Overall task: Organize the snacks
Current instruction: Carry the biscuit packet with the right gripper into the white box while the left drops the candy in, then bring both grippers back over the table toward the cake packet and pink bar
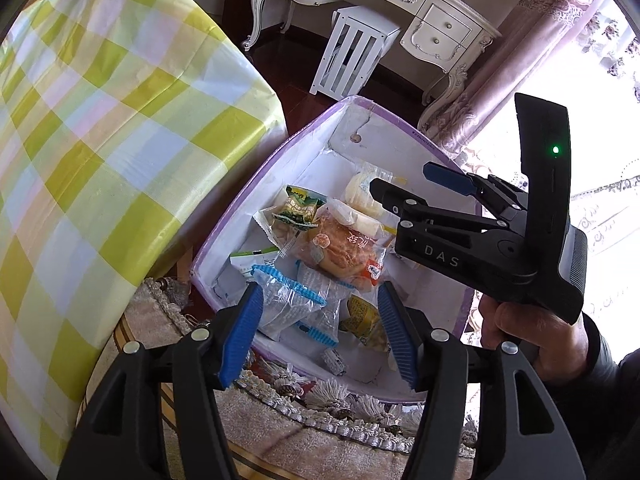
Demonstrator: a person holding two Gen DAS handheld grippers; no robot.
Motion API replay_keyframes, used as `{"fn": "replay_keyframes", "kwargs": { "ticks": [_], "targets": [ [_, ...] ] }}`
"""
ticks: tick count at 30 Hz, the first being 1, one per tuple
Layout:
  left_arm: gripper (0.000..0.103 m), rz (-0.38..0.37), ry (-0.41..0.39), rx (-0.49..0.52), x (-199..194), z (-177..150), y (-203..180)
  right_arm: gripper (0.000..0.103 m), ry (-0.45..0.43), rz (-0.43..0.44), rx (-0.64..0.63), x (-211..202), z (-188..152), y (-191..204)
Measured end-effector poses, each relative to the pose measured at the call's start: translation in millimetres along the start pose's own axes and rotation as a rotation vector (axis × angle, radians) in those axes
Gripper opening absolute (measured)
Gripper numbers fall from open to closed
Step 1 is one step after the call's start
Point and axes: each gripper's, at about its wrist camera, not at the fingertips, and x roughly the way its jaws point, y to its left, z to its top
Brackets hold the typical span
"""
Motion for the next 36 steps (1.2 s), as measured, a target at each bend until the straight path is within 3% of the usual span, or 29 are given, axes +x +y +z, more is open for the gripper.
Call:
{"fn": "replay_keyframes", "kwargs": {
  "ticks": [9, 14, 25, 36],
  "targets": [
    [0.059, 0.028, -0.073, -0.058, -18.2, -2.1, 17.2, 0.076, -0.017, 0.018, -0.035, -8.8, 7.9, 19.4],
    [0.059, 0.106, -0.147, -0.113, -38.0, -3.0, 41.6, 0.076, -0.042, 0.047, -0.063, -17.1, 19.7, 40.2],
    [0.059, 0.327, -0.324, -0.355, -109.5, -24.9, 145.6, 0.078, -0.11, 0.147, -0.164, -36.4, 52.1, 115.9],
    [0.059, 0.548, -0.427, -0.593, -179.4, -69.2, 256.7, 0.082, -0.214, 0.232, -0.254, -50.5, 83.0, 209.0]
  ]
}}
